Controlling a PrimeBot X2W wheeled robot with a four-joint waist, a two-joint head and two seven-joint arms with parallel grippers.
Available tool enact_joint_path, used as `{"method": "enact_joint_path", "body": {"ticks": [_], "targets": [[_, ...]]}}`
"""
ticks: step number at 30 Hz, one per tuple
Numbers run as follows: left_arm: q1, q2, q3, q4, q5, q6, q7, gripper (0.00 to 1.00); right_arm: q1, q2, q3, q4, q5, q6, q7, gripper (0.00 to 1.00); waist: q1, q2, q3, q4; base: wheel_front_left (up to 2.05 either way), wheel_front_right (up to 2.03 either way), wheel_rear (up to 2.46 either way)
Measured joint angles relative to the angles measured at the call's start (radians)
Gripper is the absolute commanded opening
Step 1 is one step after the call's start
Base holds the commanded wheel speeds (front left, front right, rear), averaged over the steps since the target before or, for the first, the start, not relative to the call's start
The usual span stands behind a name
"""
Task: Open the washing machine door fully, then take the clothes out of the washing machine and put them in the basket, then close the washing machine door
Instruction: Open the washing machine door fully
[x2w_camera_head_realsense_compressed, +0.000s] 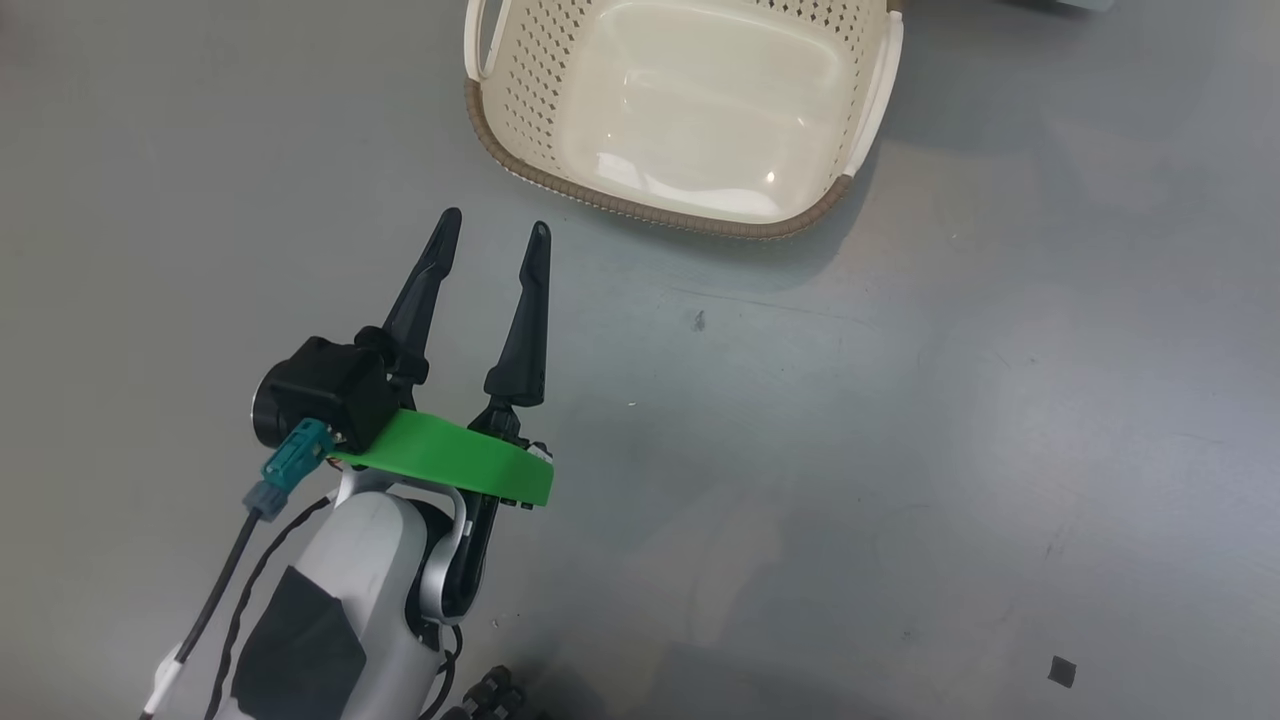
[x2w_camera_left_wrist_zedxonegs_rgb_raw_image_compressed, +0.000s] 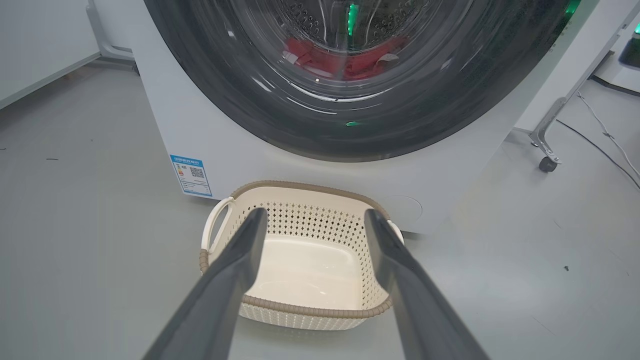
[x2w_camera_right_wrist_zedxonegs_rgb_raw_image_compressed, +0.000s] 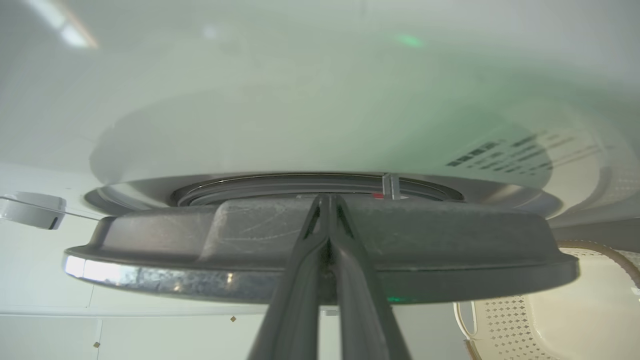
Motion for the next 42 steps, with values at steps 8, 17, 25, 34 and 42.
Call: {"method": "enact_joint_path", "body": {"ticks": [8, 17, 25, 34, 42], "targets": [[0.000, 0.000, -0.008, 0.002, 0.000, 0.000, 0.000, 1.00, -0.015, 0.002, -0.033, 0.037, 0.039, -0.010, 0.027, 0.00, 0.0000, 0.0000, -0.007, 0.001, 0.00, 0.00, 0.00], [0.000, 0.000, -0.009, 0.001, 0.000, 0.003, 0.000, 1.00, -0.060, 0.026, -0.060, 0.050, 0.059, -0.010, 0.020, 0.00, 0.0000, 0.0000, -0.006, 0.002, 0.00, 0.00, 0.00], [0.000, 0.000, -0.007, 0.000, 0.000, 0.004, 0.000, 1.00, -0.077, 0.023, -0.048, 0.070, 0.033, -0.010, -0.011, 0.00, 0.0000, 0.0000, 0.003, 0.006, 0.00, 0.00, 0.00], [0.000, 0.000, -0.007, -0.001, -0.002, 0.004, 0.000, 1.00, -0.096, 0.021, -0.047, 0.095, 0.033, -0.010, -0.018, 0.00, 0.0000, 0.0000, 0.014, 0.015, 0.00, 0.00, 0.00], [0.000, 0.000, -0.005, 0.000, -0.002, 0.012, 0.000, 1.00, -0.095, 0.012, -0.041, 0.122, 0.035, -0.010, 0.014, 0.00, 0.0000, 0.0000, 0.011, 0.018, 0.00, 0.00, 0.00]]}}
